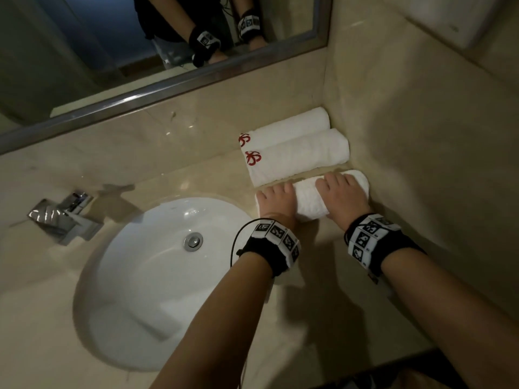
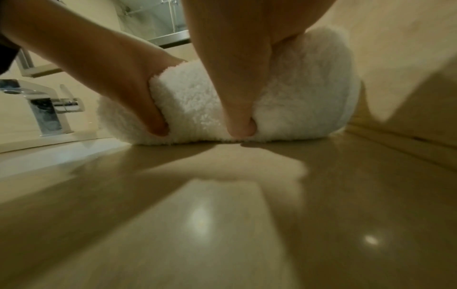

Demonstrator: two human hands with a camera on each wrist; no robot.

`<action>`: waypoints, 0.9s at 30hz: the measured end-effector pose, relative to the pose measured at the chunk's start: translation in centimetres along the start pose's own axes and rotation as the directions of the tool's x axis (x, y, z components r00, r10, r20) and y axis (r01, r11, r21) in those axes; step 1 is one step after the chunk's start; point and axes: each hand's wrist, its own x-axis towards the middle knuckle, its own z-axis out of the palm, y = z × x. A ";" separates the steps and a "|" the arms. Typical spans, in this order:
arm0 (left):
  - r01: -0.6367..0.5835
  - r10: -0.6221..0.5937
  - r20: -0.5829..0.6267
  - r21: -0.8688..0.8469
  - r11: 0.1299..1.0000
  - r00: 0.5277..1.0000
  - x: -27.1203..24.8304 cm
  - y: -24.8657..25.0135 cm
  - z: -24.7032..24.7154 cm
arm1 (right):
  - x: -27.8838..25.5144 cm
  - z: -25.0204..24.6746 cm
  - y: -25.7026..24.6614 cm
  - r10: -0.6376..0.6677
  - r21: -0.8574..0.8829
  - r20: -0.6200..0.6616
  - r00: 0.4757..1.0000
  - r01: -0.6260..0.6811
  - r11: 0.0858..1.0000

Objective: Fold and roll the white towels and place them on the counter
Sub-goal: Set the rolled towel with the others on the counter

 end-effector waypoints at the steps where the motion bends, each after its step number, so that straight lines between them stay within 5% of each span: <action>1: 0.012 -0.012 -0.006 -0.021 1.000 1.000 0.6 0.2 -0.1 | 0.6 0.1 0.3 0.008 0.003 0.016 1.000 -0.008 1.000; 5: 0.005 -0.011 -0.089 -0.060 0.998 0.996 2.0 0.8 0.0 | 1.6 0.3 1.1 0.052 0.001 0.030 0.998 -0.052 0.999; 7: 0.015 -0.021 -0.238 -0.025 1.000 0.971 2.5 0.8 0.2 | 2.0 0.7 1.3 0.060 -0.005 0.023 0.998 -0.060 0.998; 12: 0.007 -0.034 -0.265 -0.104 0.995 0.964 3.8 0.7 0.4 | 3.3 1.2 1.7 0.042 -0.031 0.032 0.999 -0.041 0.999; 23: 0.017 -0.024 -0.164 -0.043 0.999 0.986 4.1 0.0 -0.3 | 5.4 1.6 2.7 -0.041 -0.051 0.047 0.998 0.043 0.998; 25: -0.079 0.068 -0.101 -0.108 0.991 0.993 3.5 -0.7 -0.7 | 5.1 1.1 2.6 -0.004 -0.021 0.056 0.998 0.005 1.000; 27: -0.041 0.025 -0.071 -0.233 0.972 0.997 2.5 -1.9 -1.0 | 4.5 0.3 2.2 0.044 0.039 0.152 0.987 -0.050 0.998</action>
